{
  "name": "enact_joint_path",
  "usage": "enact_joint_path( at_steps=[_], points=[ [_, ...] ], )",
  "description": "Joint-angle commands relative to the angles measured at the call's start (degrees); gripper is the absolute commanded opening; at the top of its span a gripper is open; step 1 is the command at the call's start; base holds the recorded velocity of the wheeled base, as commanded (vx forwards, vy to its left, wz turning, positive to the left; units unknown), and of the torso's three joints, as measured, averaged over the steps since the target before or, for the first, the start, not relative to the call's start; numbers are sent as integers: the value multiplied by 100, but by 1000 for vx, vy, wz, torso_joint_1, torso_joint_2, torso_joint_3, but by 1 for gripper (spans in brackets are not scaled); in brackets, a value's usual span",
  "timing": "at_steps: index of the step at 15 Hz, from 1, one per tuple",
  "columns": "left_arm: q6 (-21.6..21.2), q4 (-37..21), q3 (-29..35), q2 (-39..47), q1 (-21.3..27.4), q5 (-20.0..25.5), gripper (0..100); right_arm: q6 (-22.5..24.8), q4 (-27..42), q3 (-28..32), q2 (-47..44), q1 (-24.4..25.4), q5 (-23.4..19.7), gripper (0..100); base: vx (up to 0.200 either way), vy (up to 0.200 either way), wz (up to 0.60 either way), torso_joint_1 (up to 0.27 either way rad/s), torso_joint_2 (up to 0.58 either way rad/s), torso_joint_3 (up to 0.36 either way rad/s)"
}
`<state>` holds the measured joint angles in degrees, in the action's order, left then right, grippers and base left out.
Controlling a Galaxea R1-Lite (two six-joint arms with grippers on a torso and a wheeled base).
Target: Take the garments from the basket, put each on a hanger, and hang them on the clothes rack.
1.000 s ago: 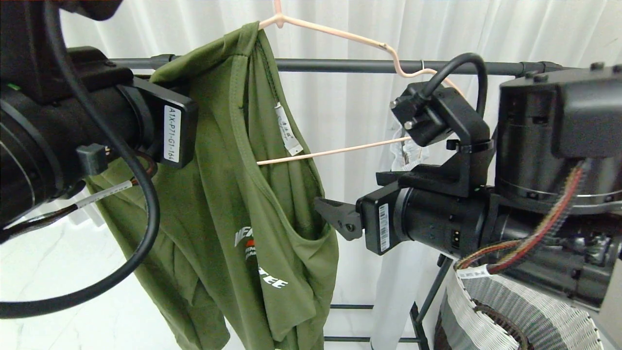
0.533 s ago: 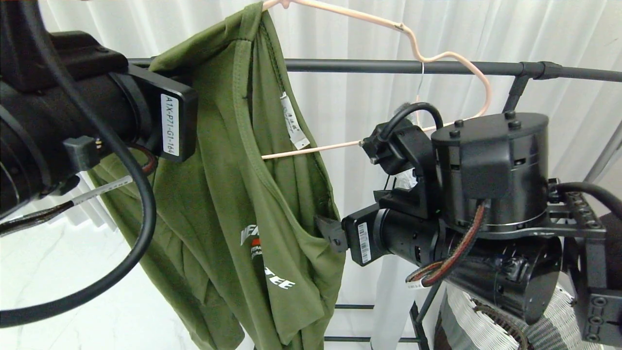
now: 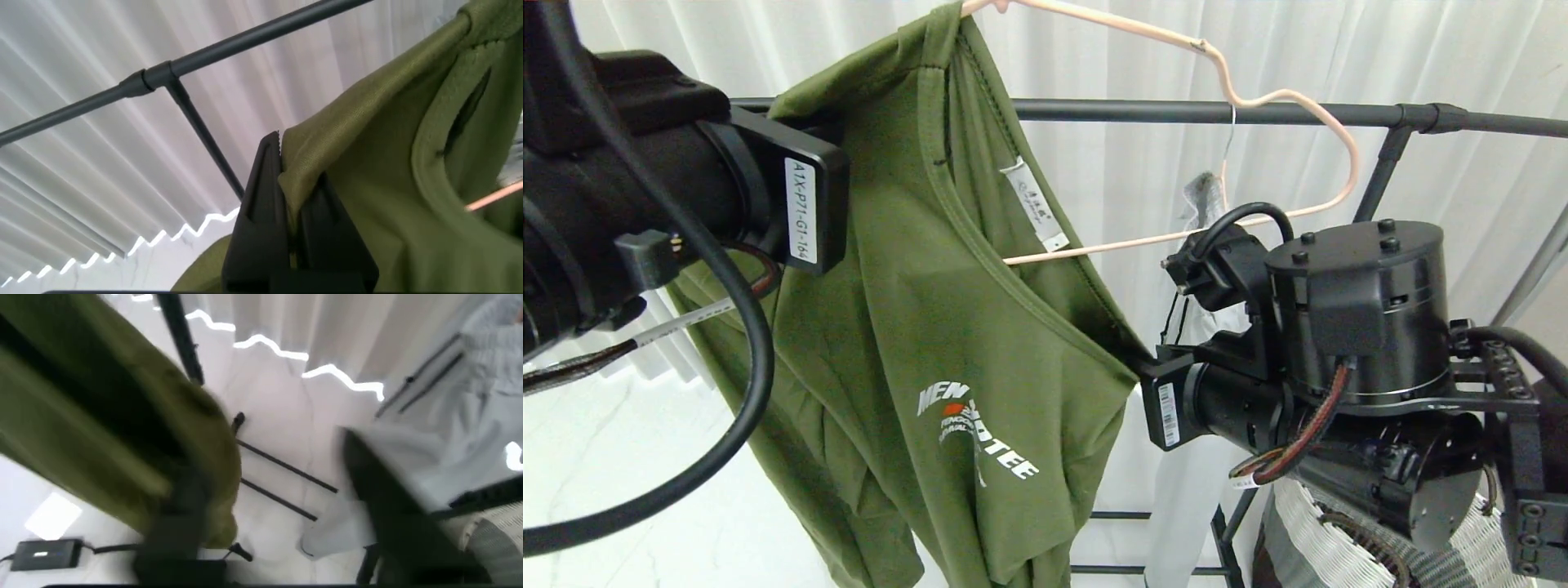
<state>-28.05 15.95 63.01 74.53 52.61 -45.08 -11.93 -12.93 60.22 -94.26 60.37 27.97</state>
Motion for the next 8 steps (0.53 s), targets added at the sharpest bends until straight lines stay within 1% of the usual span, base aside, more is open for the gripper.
enact_joint_path(
  at_steps=[1, 3, 5, 6, 8],
  points=[
    [-130, 5, -44, -35, -14, -9, 0, 7, -7, -72, 232, -210, 95, 0, 0, 0, 0, 0, 0, 0],
    [-517, 5, -219, -141, -23, -9, 0, 42, -7, -54, 417, -526, 121, 0, 0, 0, 0, 0, 0, 0],
    [-579, 5, -377, -211, -93, -9, 0, 42, -7, -63, 566, -798, 121, 0, 0, 0, 0, 0, 0, 0],
    [-588, 5, -509, -281, -164, -9, 0, 42, 1, -63, 689, -1018, 121, 0, 0, 0, 0, 0, 0, 0],
    [-605, 5, -650, -361, -173, -9, 0, 42, 10, -63, 751, -1185, 121, 0, 0, 0, 0, 0, 0, 0]
  ],
)
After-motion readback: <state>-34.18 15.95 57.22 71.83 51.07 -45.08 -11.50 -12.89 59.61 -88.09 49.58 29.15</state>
